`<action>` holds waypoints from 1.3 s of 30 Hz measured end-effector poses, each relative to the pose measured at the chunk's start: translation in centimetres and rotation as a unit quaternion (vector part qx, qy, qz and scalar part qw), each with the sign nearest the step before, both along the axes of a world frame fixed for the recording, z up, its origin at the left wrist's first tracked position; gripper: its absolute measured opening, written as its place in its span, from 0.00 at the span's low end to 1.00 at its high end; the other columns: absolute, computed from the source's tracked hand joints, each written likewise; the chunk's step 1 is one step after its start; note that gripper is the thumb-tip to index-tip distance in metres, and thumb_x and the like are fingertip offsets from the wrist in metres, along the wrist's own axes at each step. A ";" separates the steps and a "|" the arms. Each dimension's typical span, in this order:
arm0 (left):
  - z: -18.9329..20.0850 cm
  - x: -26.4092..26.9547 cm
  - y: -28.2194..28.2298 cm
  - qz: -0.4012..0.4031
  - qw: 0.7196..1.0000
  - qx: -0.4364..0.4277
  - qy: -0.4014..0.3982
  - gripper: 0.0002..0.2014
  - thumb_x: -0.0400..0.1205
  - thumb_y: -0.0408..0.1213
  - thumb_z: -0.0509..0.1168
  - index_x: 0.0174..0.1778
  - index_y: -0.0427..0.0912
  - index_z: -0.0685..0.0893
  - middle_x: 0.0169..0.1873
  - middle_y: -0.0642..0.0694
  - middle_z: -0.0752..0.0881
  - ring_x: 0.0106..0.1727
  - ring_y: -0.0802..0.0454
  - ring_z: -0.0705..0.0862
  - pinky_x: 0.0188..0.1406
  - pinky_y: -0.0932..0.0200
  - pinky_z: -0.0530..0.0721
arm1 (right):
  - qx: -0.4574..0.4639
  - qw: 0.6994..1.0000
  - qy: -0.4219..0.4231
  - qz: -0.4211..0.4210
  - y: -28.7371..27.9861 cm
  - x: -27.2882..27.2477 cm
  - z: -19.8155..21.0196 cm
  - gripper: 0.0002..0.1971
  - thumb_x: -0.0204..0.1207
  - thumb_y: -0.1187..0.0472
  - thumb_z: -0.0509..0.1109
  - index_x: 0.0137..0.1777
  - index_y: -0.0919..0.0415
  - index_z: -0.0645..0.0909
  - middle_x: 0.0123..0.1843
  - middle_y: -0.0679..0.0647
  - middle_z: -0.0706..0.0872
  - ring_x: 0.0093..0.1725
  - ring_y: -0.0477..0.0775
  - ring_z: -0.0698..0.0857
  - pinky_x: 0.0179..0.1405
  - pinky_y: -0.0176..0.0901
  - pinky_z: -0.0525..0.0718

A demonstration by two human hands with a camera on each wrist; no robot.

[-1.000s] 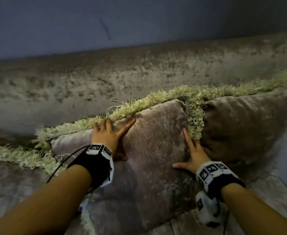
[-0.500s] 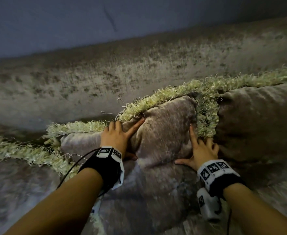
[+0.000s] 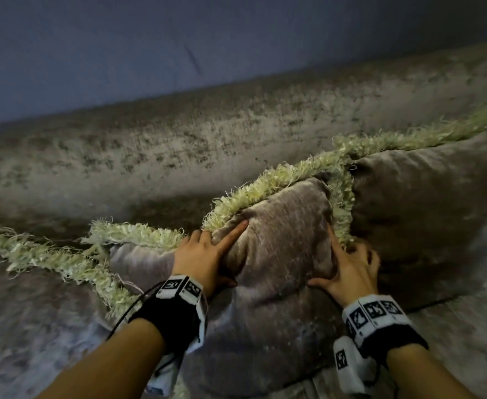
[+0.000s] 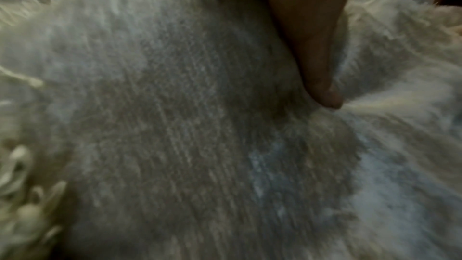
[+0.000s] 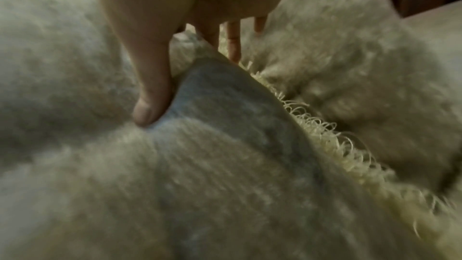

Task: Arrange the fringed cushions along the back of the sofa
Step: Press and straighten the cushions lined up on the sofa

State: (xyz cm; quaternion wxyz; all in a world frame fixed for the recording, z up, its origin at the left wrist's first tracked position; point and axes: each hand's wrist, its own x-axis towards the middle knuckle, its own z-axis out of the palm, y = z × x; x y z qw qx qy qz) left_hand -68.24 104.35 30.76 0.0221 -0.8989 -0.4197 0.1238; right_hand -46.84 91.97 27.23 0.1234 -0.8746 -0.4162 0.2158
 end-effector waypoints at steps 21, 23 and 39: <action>12.3 -5.1 0.5 0.134 0.969 0.000 -0.206 0.55 0.61 0.71 0.68 0.75 0.74 0.37 0.60 0.37 0.81 0.60 0.35 0.82 0.57 0.46 0.81 | 0.161 0.968 -0.001 0.195 7.7 3.1 19.2 0.60 0.55 0.57 0.86 0.72 0.22 0.46 0.76 0.58 0.70 0.75 0.61 0.70 0.75 0.55 0.71; 10.9 -6.3 1.8 0.185 0.970 -0.006 -0.155 0.57 0.63 0.68 0.70 0.77 0.70 0.35 0.66 0.34 0.74 0.64 0.33 0.78 0.62 0.42 0.80 | 0.117 0.975 -0.051 0.180 8.7 1.9 16.9 0.58 0.58 0.51 0.84 0.70 0.23 0.40 0.75 0.63 0.65 0.74 0.68 0.68 0.73 0.59 0.72; 0.8 -2.7 3.9 0.169 0.975 -0.143 -0.034 0.60 0.69 0.57 0.74 0.64 0.70 0.19 0.81 0.34 0.31 0.84 0.34 0.39 0.81 0.32 0.55 | -0.067 0.975 -0.110 0.183 10.6 -2.1 2.9 0.65 0.61 0.41 0.78 0.57 0.26 0.13 0.85 0.57 0.34 0.84 0.62 0.39 0.80 0.69 0.55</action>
